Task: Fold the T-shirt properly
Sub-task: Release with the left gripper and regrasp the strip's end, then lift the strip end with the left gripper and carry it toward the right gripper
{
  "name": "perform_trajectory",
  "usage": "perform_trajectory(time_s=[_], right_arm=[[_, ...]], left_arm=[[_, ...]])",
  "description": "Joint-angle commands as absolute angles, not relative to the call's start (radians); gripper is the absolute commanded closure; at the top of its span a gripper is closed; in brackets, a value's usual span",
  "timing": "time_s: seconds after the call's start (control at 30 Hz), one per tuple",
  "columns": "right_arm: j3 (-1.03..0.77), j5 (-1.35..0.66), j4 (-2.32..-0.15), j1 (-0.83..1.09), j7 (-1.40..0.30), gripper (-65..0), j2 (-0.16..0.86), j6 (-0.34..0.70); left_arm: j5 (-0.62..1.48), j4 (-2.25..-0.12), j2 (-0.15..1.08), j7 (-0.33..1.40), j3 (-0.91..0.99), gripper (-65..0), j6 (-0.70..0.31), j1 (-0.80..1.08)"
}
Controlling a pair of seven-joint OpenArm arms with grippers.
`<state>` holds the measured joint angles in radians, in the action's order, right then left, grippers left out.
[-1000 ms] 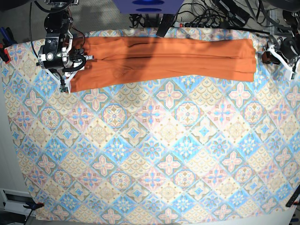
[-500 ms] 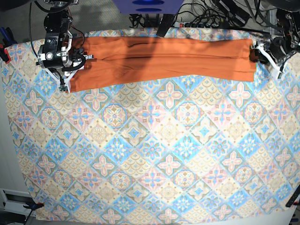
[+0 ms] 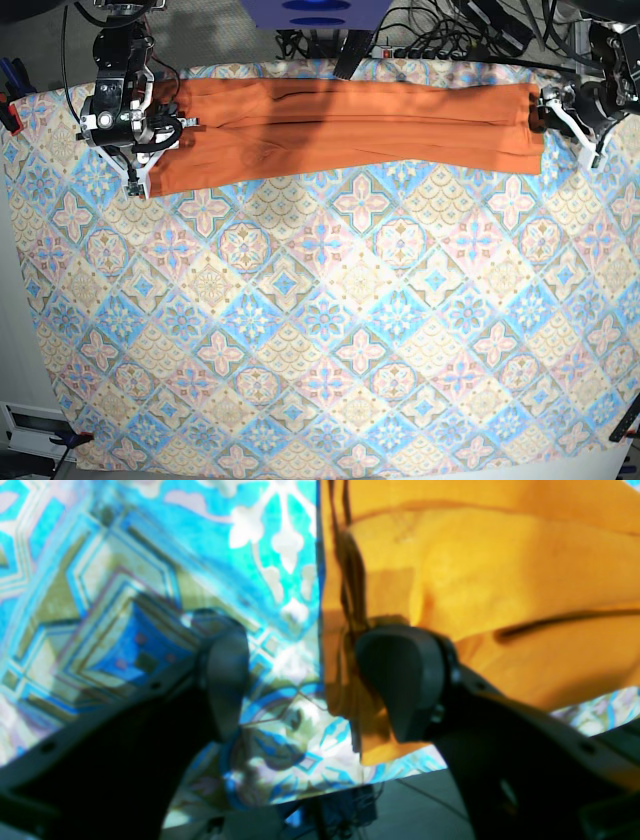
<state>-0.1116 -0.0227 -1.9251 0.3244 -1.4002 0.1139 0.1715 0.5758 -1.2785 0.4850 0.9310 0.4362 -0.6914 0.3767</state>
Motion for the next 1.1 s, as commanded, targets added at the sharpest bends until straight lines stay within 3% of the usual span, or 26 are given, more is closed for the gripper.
perform_trajectory(time_s=[0.0,0.3,0.4,0.7,0.97,1.07], right_arm=[[-0.114,-0.015,-1.942,0.32,-1.396,-30.7,0.12,0.17],[-0.114,-0.015,-1.942,0.32,-1.396,-30.7,0.12,0.17],[-0.114,-0.015,-1.942,0.32,-1.396,-30.7,0.12,0.17],[-0.114,-0.015,-1.942,0.32,-1.396,-30.4,0.12,0.17],[-0.114,-0.015,-1.942,0.321,-1.396,-30.4,0.12,0.17],[-0.114,-0.015,-1.942,0.321,-1.396,-30.3,0.12,0.17]], left_arm=[[0.582,-1.282,0.489,0.929,0.417,-42.7,-0.698,0.374],[0.593,-1.282,0.458,0.928,0.348,-42.1,-0.698,0.372],[0.631,-1.282,0.458,0.928,0.314,-39.3,-0.698,0.372],[0.638,-1.28,0.441,0.928,0.166,-27.7,-0.698,0.338],[0.639,-1.28,0.438,0.935,0.14,-8.6,-0.698,0.338],[0.647,-1.28,0.441,0.937,0.142,-4.6,-0.698,0.344]])
